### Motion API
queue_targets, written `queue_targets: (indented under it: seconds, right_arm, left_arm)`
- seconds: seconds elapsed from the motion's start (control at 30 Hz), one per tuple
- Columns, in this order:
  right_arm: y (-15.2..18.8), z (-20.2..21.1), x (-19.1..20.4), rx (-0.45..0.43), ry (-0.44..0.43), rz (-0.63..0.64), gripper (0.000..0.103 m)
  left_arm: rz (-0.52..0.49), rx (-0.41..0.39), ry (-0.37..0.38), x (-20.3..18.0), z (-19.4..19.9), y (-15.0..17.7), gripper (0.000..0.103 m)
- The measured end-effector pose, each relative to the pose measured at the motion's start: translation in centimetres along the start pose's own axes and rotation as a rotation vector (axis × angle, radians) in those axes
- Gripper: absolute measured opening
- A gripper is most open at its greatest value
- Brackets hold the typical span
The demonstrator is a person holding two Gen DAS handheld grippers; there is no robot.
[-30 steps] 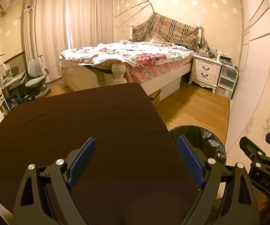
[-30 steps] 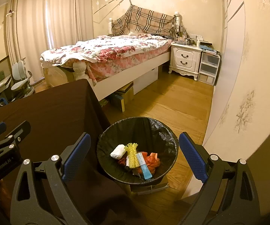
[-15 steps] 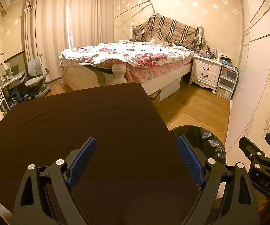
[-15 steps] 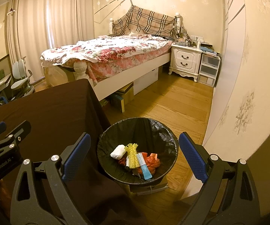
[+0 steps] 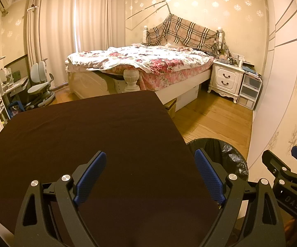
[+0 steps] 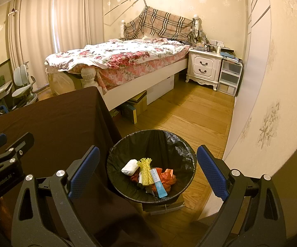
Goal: Collect trash
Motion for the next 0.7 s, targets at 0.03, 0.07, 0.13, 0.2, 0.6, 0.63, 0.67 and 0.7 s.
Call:
queue_targets:
  seconds: [0.03,0.07,0.13,0.2,0.6,0.63,0.67,0.7]
  right_arm:
    - [0.04,0.16,0.09,0.0,0.001,0.001,0.093]
    - [0.01,0.02,0.03,0.0,0.0,-0.001,0.093]
    - [0.05,0.16,0.12,0.0,0.0,0.0,0.093]
    - [0.03,0.06,0.1,-0.001,0.0,0.001,0.093]
    - [0.06,-0.03,0.17,-0.001,0.001,0.002,0.093]
    - [0.08,0.0,0.2,0.0,0.001,0.001,0.093]
    - [0.13,0.11,0.3,0.001,0.001,0.001,0.093]
    - [0.13,0.1,0.3,0.001,0.001,0.002,0.093]
  left_arm:
    - [0.001,0.0,0.001,-0.01,-0.07,-0.07,0.087]
    - [0.002,0.0,0.001,-0.01,-0.08,-0.07,0.087]
    - [0.002,-0.001,0.0,0.01,-0.07,-0.07,0.087]
    - [0.003,0.0,0.001,0.04,0.01,-0.02,0.087]
    - [0.002,-0.001,0.002,0.12,-0.09,-0.11,0.087]
    - [0.002,-0.001,0.002,0.14,-0.06,-0.09,0.087]
    - [0.002,0.0,0.003,0.14,-0.1,-0.11,0.087]
    - [0.002,0.0,0.003,0.14,-0.09,-0.11,0.087]
Point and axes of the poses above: each gripper's, at about its wrist camera, not at the fingertips, and z roughly against the way its jaws point, x to its left, y to its underside, the point moved 2 cm from there along -z, roughly the way its jaws point, and after that the axes turned 1 degree about -y, right-handed, at the moved point
